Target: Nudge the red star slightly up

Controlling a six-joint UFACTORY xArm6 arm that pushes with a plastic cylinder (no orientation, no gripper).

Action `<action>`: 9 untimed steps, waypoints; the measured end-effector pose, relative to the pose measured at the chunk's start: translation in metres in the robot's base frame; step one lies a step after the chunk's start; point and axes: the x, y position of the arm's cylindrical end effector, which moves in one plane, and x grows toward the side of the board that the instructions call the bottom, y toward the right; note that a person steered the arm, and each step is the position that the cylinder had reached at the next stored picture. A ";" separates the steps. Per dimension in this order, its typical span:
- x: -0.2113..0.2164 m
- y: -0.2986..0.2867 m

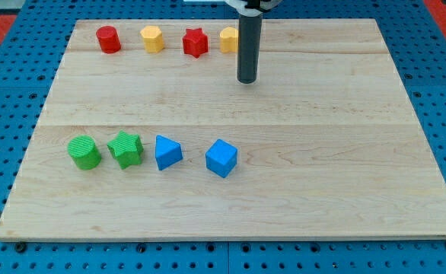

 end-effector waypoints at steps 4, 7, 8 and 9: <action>0.068 0.057; 0.005 -0.138; -0.005 -0.148; 0.014 -0.170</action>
